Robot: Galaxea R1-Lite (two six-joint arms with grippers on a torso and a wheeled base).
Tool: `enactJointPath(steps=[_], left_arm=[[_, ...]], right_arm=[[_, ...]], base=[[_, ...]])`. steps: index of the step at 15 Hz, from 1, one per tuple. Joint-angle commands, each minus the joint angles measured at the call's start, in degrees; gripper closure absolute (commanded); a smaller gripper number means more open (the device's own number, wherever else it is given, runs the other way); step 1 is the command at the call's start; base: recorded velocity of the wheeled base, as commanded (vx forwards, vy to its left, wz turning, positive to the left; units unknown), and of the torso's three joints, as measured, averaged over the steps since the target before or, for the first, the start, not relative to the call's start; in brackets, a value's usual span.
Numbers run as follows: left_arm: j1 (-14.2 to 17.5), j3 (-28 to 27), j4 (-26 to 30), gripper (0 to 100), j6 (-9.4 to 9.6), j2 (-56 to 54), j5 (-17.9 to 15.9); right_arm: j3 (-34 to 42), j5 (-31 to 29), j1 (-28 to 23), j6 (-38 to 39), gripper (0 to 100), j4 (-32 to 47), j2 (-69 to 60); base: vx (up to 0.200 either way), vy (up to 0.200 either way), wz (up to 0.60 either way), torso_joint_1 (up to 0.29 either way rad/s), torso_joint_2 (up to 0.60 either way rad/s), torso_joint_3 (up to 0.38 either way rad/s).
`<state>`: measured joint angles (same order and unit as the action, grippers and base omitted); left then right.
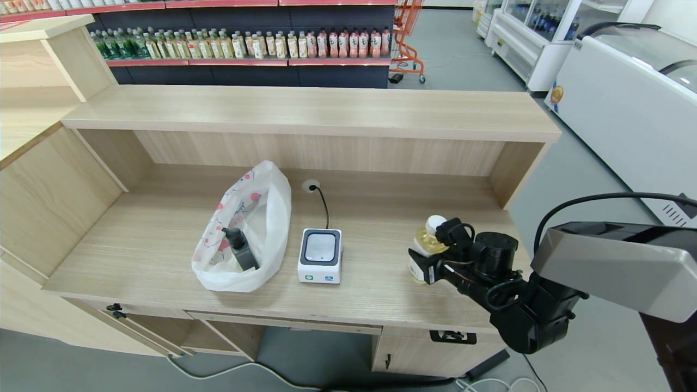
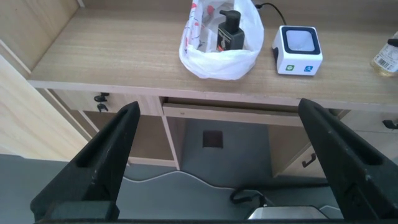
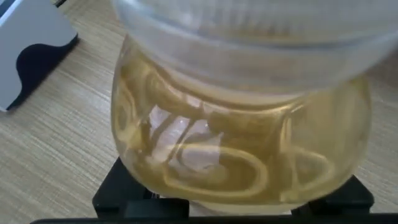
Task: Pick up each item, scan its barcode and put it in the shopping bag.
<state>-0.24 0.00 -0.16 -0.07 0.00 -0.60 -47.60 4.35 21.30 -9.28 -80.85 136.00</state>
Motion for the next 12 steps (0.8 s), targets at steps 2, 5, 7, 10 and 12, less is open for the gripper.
enactJointPath(steps=[2, 5, 7, 10, 12], left_arm=[[0.0, 0.0, 0.0, 0, -0.01, 0.1, 0.0], [0.0, 0.0, 0.0, 0, -0.01, 0.1, 0.0], [0.0, 0.0, 0.0, 0, -0.01, 0.1, 0.0], [0.0, 0.0, 0.0, 0, -0.01, 0.1, 0.0], [0.0, 0.0, 0.0, 0, -0.01, 0.1, 0.0]], right_arm=[[2.2, 2.8, 0.8, 3.0, 100, 0.3, -4.8], [4.5, 7.3, 0.9, 9.4, 100, 5.9, -14.2], [8.0, 17.2, 0.4, 13.1, 100, 9.7, -20.4], [14.6, 28.2, 2.9, 16.9, 100, 10.6, -27.7], [15.4, 30.6, 4.9, 17.2, 100, 13.7, -30.9]], base=[[0.000, 0.000, 0.00, 0.000, 0.00, 0.000], [0.000, 0.000, 0.00, 0.000, 0.00, 0.000], [0.000, 0.000, 0.00, 0.000, 0.00, 0.000], [0.000, 0.000, 0.00, 0.000, 0.00, 0.000], [0.000, 0.000, 0.00, 0.000, 0.00, 0.000]])
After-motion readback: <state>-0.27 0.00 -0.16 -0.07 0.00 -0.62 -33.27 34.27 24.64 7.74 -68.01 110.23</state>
